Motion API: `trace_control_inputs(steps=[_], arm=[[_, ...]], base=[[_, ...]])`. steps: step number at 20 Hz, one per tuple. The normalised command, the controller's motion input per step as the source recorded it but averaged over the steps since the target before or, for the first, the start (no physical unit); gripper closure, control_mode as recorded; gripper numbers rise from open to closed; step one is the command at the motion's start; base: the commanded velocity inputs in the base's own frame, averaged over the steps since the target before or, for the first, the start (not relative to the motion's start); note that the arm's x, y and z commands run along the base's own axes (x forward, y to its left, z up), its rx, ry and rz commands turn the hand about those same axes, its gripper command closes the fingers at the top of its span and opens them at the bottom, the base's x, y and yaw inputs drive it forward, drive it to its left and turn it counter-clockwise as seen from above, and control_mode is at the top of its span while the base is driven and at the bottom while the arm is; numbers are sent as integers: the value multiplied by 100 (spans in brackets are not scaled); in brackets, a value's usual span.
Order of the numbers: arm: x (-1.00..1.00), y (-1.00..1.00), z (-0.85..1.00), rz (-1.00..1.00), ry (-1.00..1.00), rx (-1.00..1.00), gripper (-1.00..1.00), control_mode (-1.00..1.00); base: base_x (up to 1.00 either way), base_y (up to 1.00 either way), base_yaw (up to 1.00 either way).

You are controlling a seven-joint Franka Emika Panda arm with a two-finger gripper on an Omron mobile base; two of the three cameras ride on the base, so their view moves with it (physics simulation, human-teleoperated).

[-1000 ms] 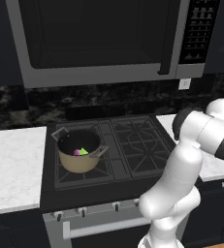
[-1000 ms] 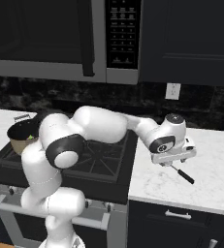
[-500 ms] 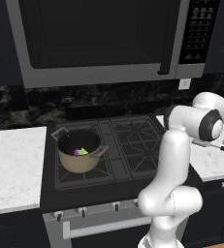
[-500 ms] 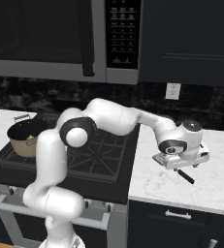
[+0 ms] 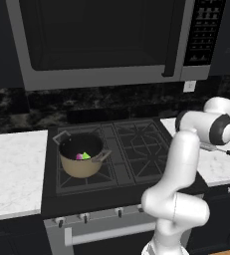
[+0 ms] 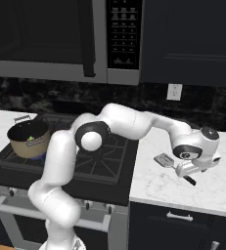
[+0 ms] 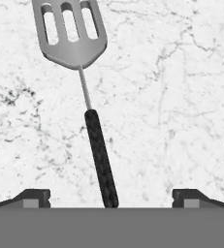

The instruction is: Put the onion and lemon wedge in the pot. Retrieve the spatula and lightly stir the vegetables in the pot.

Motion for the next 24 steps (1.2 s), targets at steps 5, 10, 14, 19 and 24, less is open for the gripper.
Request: trace_control_inputs(steps=[5, 10, 14, 19, 24], arm=[[4, 0, -45, 12, 0, -2, -100, -100], [11, 0, -26, 13, 0, -2, -100, -100], [26, 0, -9, 5, 7, 0, -100, -100], [31, 0, -26, 1, 10, 0, -100, -100], [22, -2, -29, 2, 7, 0, -100, -100]], base=[[0, 0, 0], [0, 0, 0], [0, 0, 0], [0, 0, 0], [0, 0, 0]])
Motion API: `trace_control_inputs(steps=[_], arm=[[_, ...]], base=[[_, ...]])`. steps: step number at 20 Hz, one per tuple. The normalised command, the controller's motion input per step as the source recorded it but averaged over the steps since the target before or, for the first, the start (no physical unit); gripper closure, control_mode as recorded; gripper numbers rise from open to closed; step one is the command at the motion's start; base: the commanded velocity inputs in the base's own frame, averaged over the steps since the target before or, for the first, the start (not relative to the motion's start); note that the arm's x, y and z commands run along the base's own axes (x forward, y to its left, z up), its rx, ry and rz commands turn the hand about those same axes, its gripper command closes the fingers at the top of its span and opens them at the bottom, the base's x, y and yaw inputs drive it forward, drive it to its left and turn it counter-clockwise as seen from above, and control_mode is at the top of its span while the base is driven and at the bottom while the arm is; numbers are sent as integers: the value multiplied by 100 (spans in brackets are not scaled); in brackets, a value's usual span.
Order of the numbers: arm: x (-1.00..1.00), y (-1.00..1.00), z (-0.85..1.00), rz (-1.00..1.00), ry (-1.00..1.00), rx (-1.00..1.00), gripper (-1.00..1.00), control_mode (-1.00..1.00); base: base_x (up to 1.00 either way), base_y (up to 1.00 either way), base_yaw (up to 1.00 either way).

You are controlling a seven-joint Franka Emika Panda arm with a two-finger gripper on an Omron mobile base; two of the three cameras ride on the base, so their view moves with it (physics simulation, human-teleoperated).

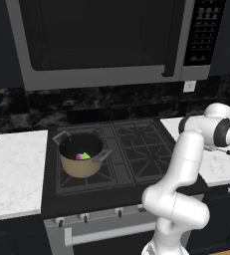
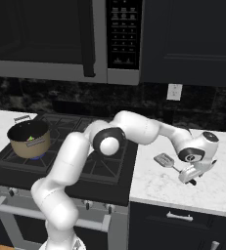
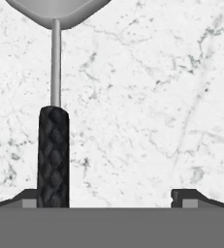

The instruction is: Put the onion and lemon wedge in the pot. Retrieve the spatula and lightly stir the vegetables in the pot.

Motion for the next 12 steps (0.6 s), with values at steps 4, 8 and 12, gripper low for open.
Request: trace_control_inputs(steps=[4, 8, 12], arm=[[7, -15, -24, 3, 2, 0, -100, -100], [0, -2, -42, 5, 1, 0, 100, -100], [-24, 5, -34, 3, 0, 0, 100, -100]], base=[[0, 0, 0], [0, 0, 0], [0, 0, 0]])
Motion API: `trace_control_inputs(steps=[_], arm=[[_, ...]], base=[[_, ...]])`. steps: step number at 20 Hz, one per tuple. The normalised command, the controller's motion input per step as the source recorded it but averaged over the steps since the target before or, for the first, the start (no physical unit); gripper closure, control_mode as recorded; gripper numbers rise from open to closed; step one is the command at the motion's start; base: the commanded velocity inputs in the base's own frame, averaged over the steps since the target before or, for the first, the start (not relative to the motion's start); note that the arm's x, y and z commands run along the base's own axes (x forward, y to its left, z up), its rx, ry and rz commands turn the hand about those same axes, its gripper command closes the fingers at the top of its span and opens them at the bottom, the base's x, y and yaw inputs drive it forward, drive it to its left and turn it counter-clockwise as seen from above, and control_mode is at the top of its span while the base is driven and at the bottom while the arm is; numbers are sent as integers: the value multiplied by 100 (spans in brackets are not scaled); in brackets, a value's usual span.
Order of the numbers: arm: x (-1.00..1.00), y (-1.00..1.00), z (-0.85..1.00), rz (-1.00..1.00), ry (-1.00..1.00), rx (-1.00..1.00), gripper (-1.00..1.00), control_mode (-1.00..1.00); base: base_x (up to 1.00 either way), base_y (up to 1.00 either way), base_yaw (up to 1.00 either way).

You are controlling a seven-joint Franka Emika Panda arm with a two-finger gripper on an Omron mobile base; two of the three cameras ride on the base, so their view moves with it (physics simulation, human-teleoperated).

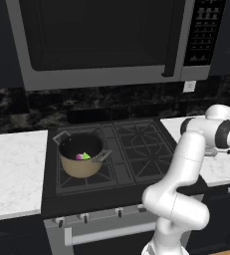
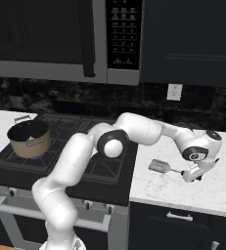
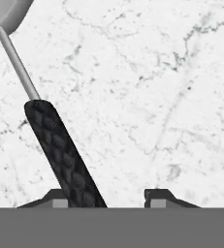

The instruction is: Put the onion and lemon wedge in the pot. Retrieve the spatula and lightly stir the vegetables in the pot.

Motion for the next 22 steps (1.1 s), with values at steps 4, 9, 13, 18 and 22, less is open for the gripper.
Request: trace_control_inputs(steps=[4, 9, 13, 18, 22], arm=[[-86, 25, 4, 0, -6, -1, 100, -100], [-100, 52, 83, 0, -16, -3, 100, -100], [-100, 97, 100, -1, -12, -16, 100, -100], [-71, 100, 95, 1, -10, -50, 100, -100], [-26, 100, 83, -1, -8, -61, 100, -100]], base=[[0, 0, 0], [0, 0, 0], [0, 0, 0], [0, 0, 0], [0, 0, 0]])
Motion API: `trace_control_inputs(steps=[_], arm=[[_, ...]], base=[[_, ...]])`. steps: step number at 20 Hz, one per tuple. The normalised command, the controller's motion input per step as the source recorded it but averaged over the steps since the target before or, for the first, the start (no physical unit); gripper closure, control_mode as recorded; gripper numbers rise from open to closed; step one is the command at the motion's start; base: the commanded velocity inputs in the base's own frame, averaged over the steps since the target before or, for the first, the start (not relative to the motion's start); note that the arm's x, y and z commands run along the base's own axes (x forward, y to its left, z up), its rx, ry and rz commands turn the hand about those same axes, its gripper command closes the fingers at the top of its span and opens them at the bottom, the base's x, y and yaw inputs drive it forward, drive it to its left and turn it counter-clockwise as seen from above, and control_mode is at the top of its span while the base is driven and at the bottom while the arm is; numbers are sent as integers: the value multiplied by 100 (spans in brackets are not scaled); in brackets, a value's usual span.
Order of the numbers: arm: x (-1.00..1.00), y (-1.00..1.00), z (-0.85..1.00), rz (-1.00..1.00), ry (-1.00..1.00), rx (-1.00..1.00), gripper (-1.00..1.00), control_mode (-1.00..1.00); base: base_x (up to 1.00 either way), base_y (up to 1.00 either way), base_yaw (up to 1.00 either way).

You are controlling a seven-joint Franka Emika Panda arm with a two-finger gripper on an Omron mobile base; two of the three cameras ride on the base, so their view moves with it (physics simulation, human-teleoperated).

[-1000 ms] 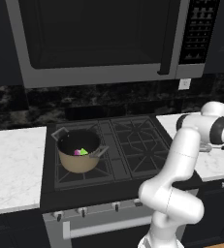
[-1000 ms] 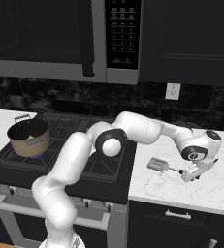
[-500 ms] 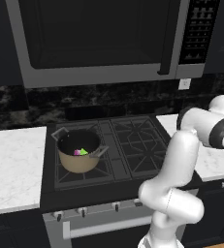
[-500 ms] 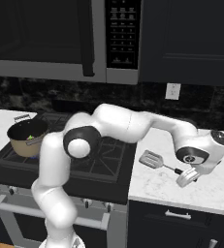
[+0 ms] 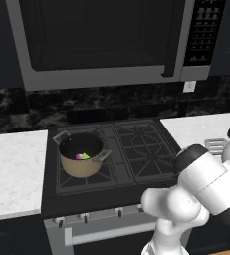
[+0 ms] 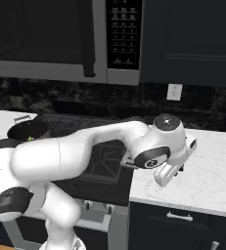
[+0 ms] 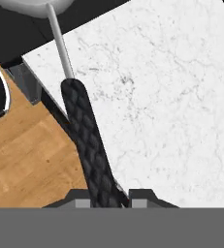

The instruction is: Put the onion and lemon wedge in the pot. Retrieve the spatula and lightly stir the vegetables in the pot.

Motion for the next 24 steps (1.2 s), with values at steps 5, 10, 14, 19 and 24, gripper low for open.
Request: trace_control_inputs(steps=[5, 10, 14, 19, 24], arm=[[-4, 100, 97, -9, -8, -38, 100, -100], [5, 100, 100, -2, 4, -24, 100, -100], [7, 100, 94, 2, 19, -19, 100, -100], [0, 100, 67, 13, 20, -30, 100, -100], [0, 100, 65, 17, 8, -30, 100, -100]], base=[[0, 0, 0], [0, 0, 0], [0, 0, 0], [0, 0, 0], [0, 0, 0]])
